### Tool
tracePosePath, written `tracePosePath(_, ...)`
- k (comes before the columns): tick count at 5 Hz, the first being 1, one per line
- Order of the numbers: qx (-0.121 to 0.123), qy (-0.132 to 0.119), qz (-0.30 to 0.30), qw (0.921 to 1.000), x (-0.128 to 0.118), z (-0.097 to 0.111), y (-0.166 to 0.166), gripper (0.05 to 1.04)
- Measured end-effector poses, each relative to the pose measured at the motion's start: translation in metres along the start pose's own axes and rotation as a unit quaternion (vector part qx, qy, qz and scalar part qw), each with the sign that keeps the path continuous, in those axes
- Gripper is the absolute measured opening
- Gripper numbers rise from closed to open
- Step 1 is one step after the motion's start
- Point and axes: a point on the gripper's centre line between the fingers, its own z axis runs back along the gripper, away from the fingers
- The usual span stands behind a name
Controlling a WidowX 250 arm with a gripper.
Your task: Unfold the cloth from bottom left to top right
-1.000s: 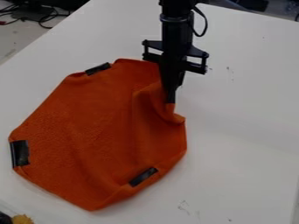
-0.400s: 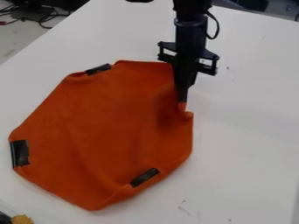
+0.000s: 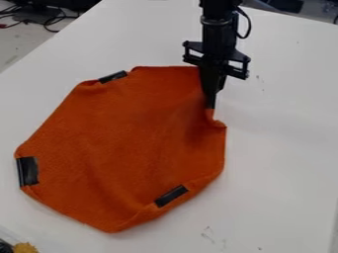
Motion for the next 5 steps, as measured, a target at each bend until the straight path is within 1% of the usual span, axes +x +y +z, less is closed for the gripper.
tracePosePath(1,-0.004,0.0,-0.004,1.0,0.004,-0.002,0.0,0.082)
tracePosePath(2,-0.011,-0.001,-0.001,0.9999,0.005,-0.005,-0.003,0.239)
tracePosePath(3,-0.012,-0.005,-0.001,0.9999,0.005,-0.005,-0.002,0.507)
tracePosePath(4,-0.014,-0.005,0.006,0.9999,0.003,-0.01,-0.003,0.817)
tracePosePath(5,-0.015,-0.007,0.006,0.9998,0.002,-0.013,-0.003,1.01)
